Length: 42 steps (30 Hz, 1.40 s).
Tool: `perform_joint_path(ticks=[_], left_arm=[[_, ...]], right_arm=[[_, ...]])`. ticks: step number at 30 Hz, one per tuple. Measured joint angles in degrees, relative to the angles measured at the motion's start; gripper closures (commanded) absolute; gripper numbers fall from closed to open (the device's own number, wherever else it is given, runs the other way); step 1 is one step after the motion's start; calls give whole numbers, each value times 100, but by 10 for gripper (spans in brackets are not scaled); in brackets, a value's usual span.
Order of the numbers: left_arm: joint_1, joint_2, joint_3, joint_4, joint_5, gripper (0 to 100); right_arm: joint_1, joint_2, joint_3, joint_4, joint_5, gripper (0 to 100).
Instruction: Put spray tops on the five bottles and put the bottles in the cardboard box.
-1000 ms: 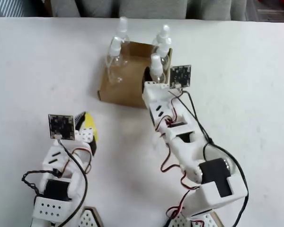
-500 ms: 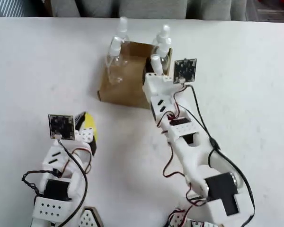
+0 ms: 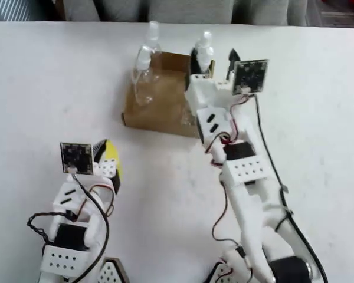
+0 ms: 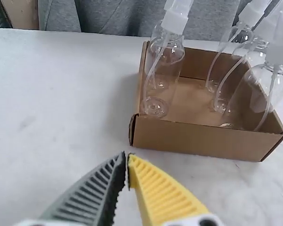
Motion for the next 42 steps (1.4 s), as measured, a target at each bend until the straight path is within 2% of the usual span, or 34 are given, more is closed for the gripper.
perform_joint_path(ticks=[1, 4, 10, 12, 23, 30, 35, 42], left_arm=[[0, 0, 0, 0, 0, 978], [0, 0, 0, 0, 0, 978], [0, 0, 0, 0, -44, 978], [0, 0, 0, 26, -246, 978], [0, 0, 0, 738, -870, 978], [-9, 0, 0, 1055, -932, 978], [-281, 0, 0, 1055, -941, 979], [-325, 0, 0, 1284, -1354, 979]], right_arm=[[53, -141, 0, 114, 0, 990], [308, -563, 0, 580, 0, 939], [791, -1600, 0, 2171, 0, 957], [835, -2040, 0, 2752, 0, 985], [879, -4387, 0, 5582, 0, 983], [879, -5916, 686, 6259, 0, 984], [879, -7323, 1407, 6330, 0, 984], [870, -7499, 1705, 6629, 0, 984]])
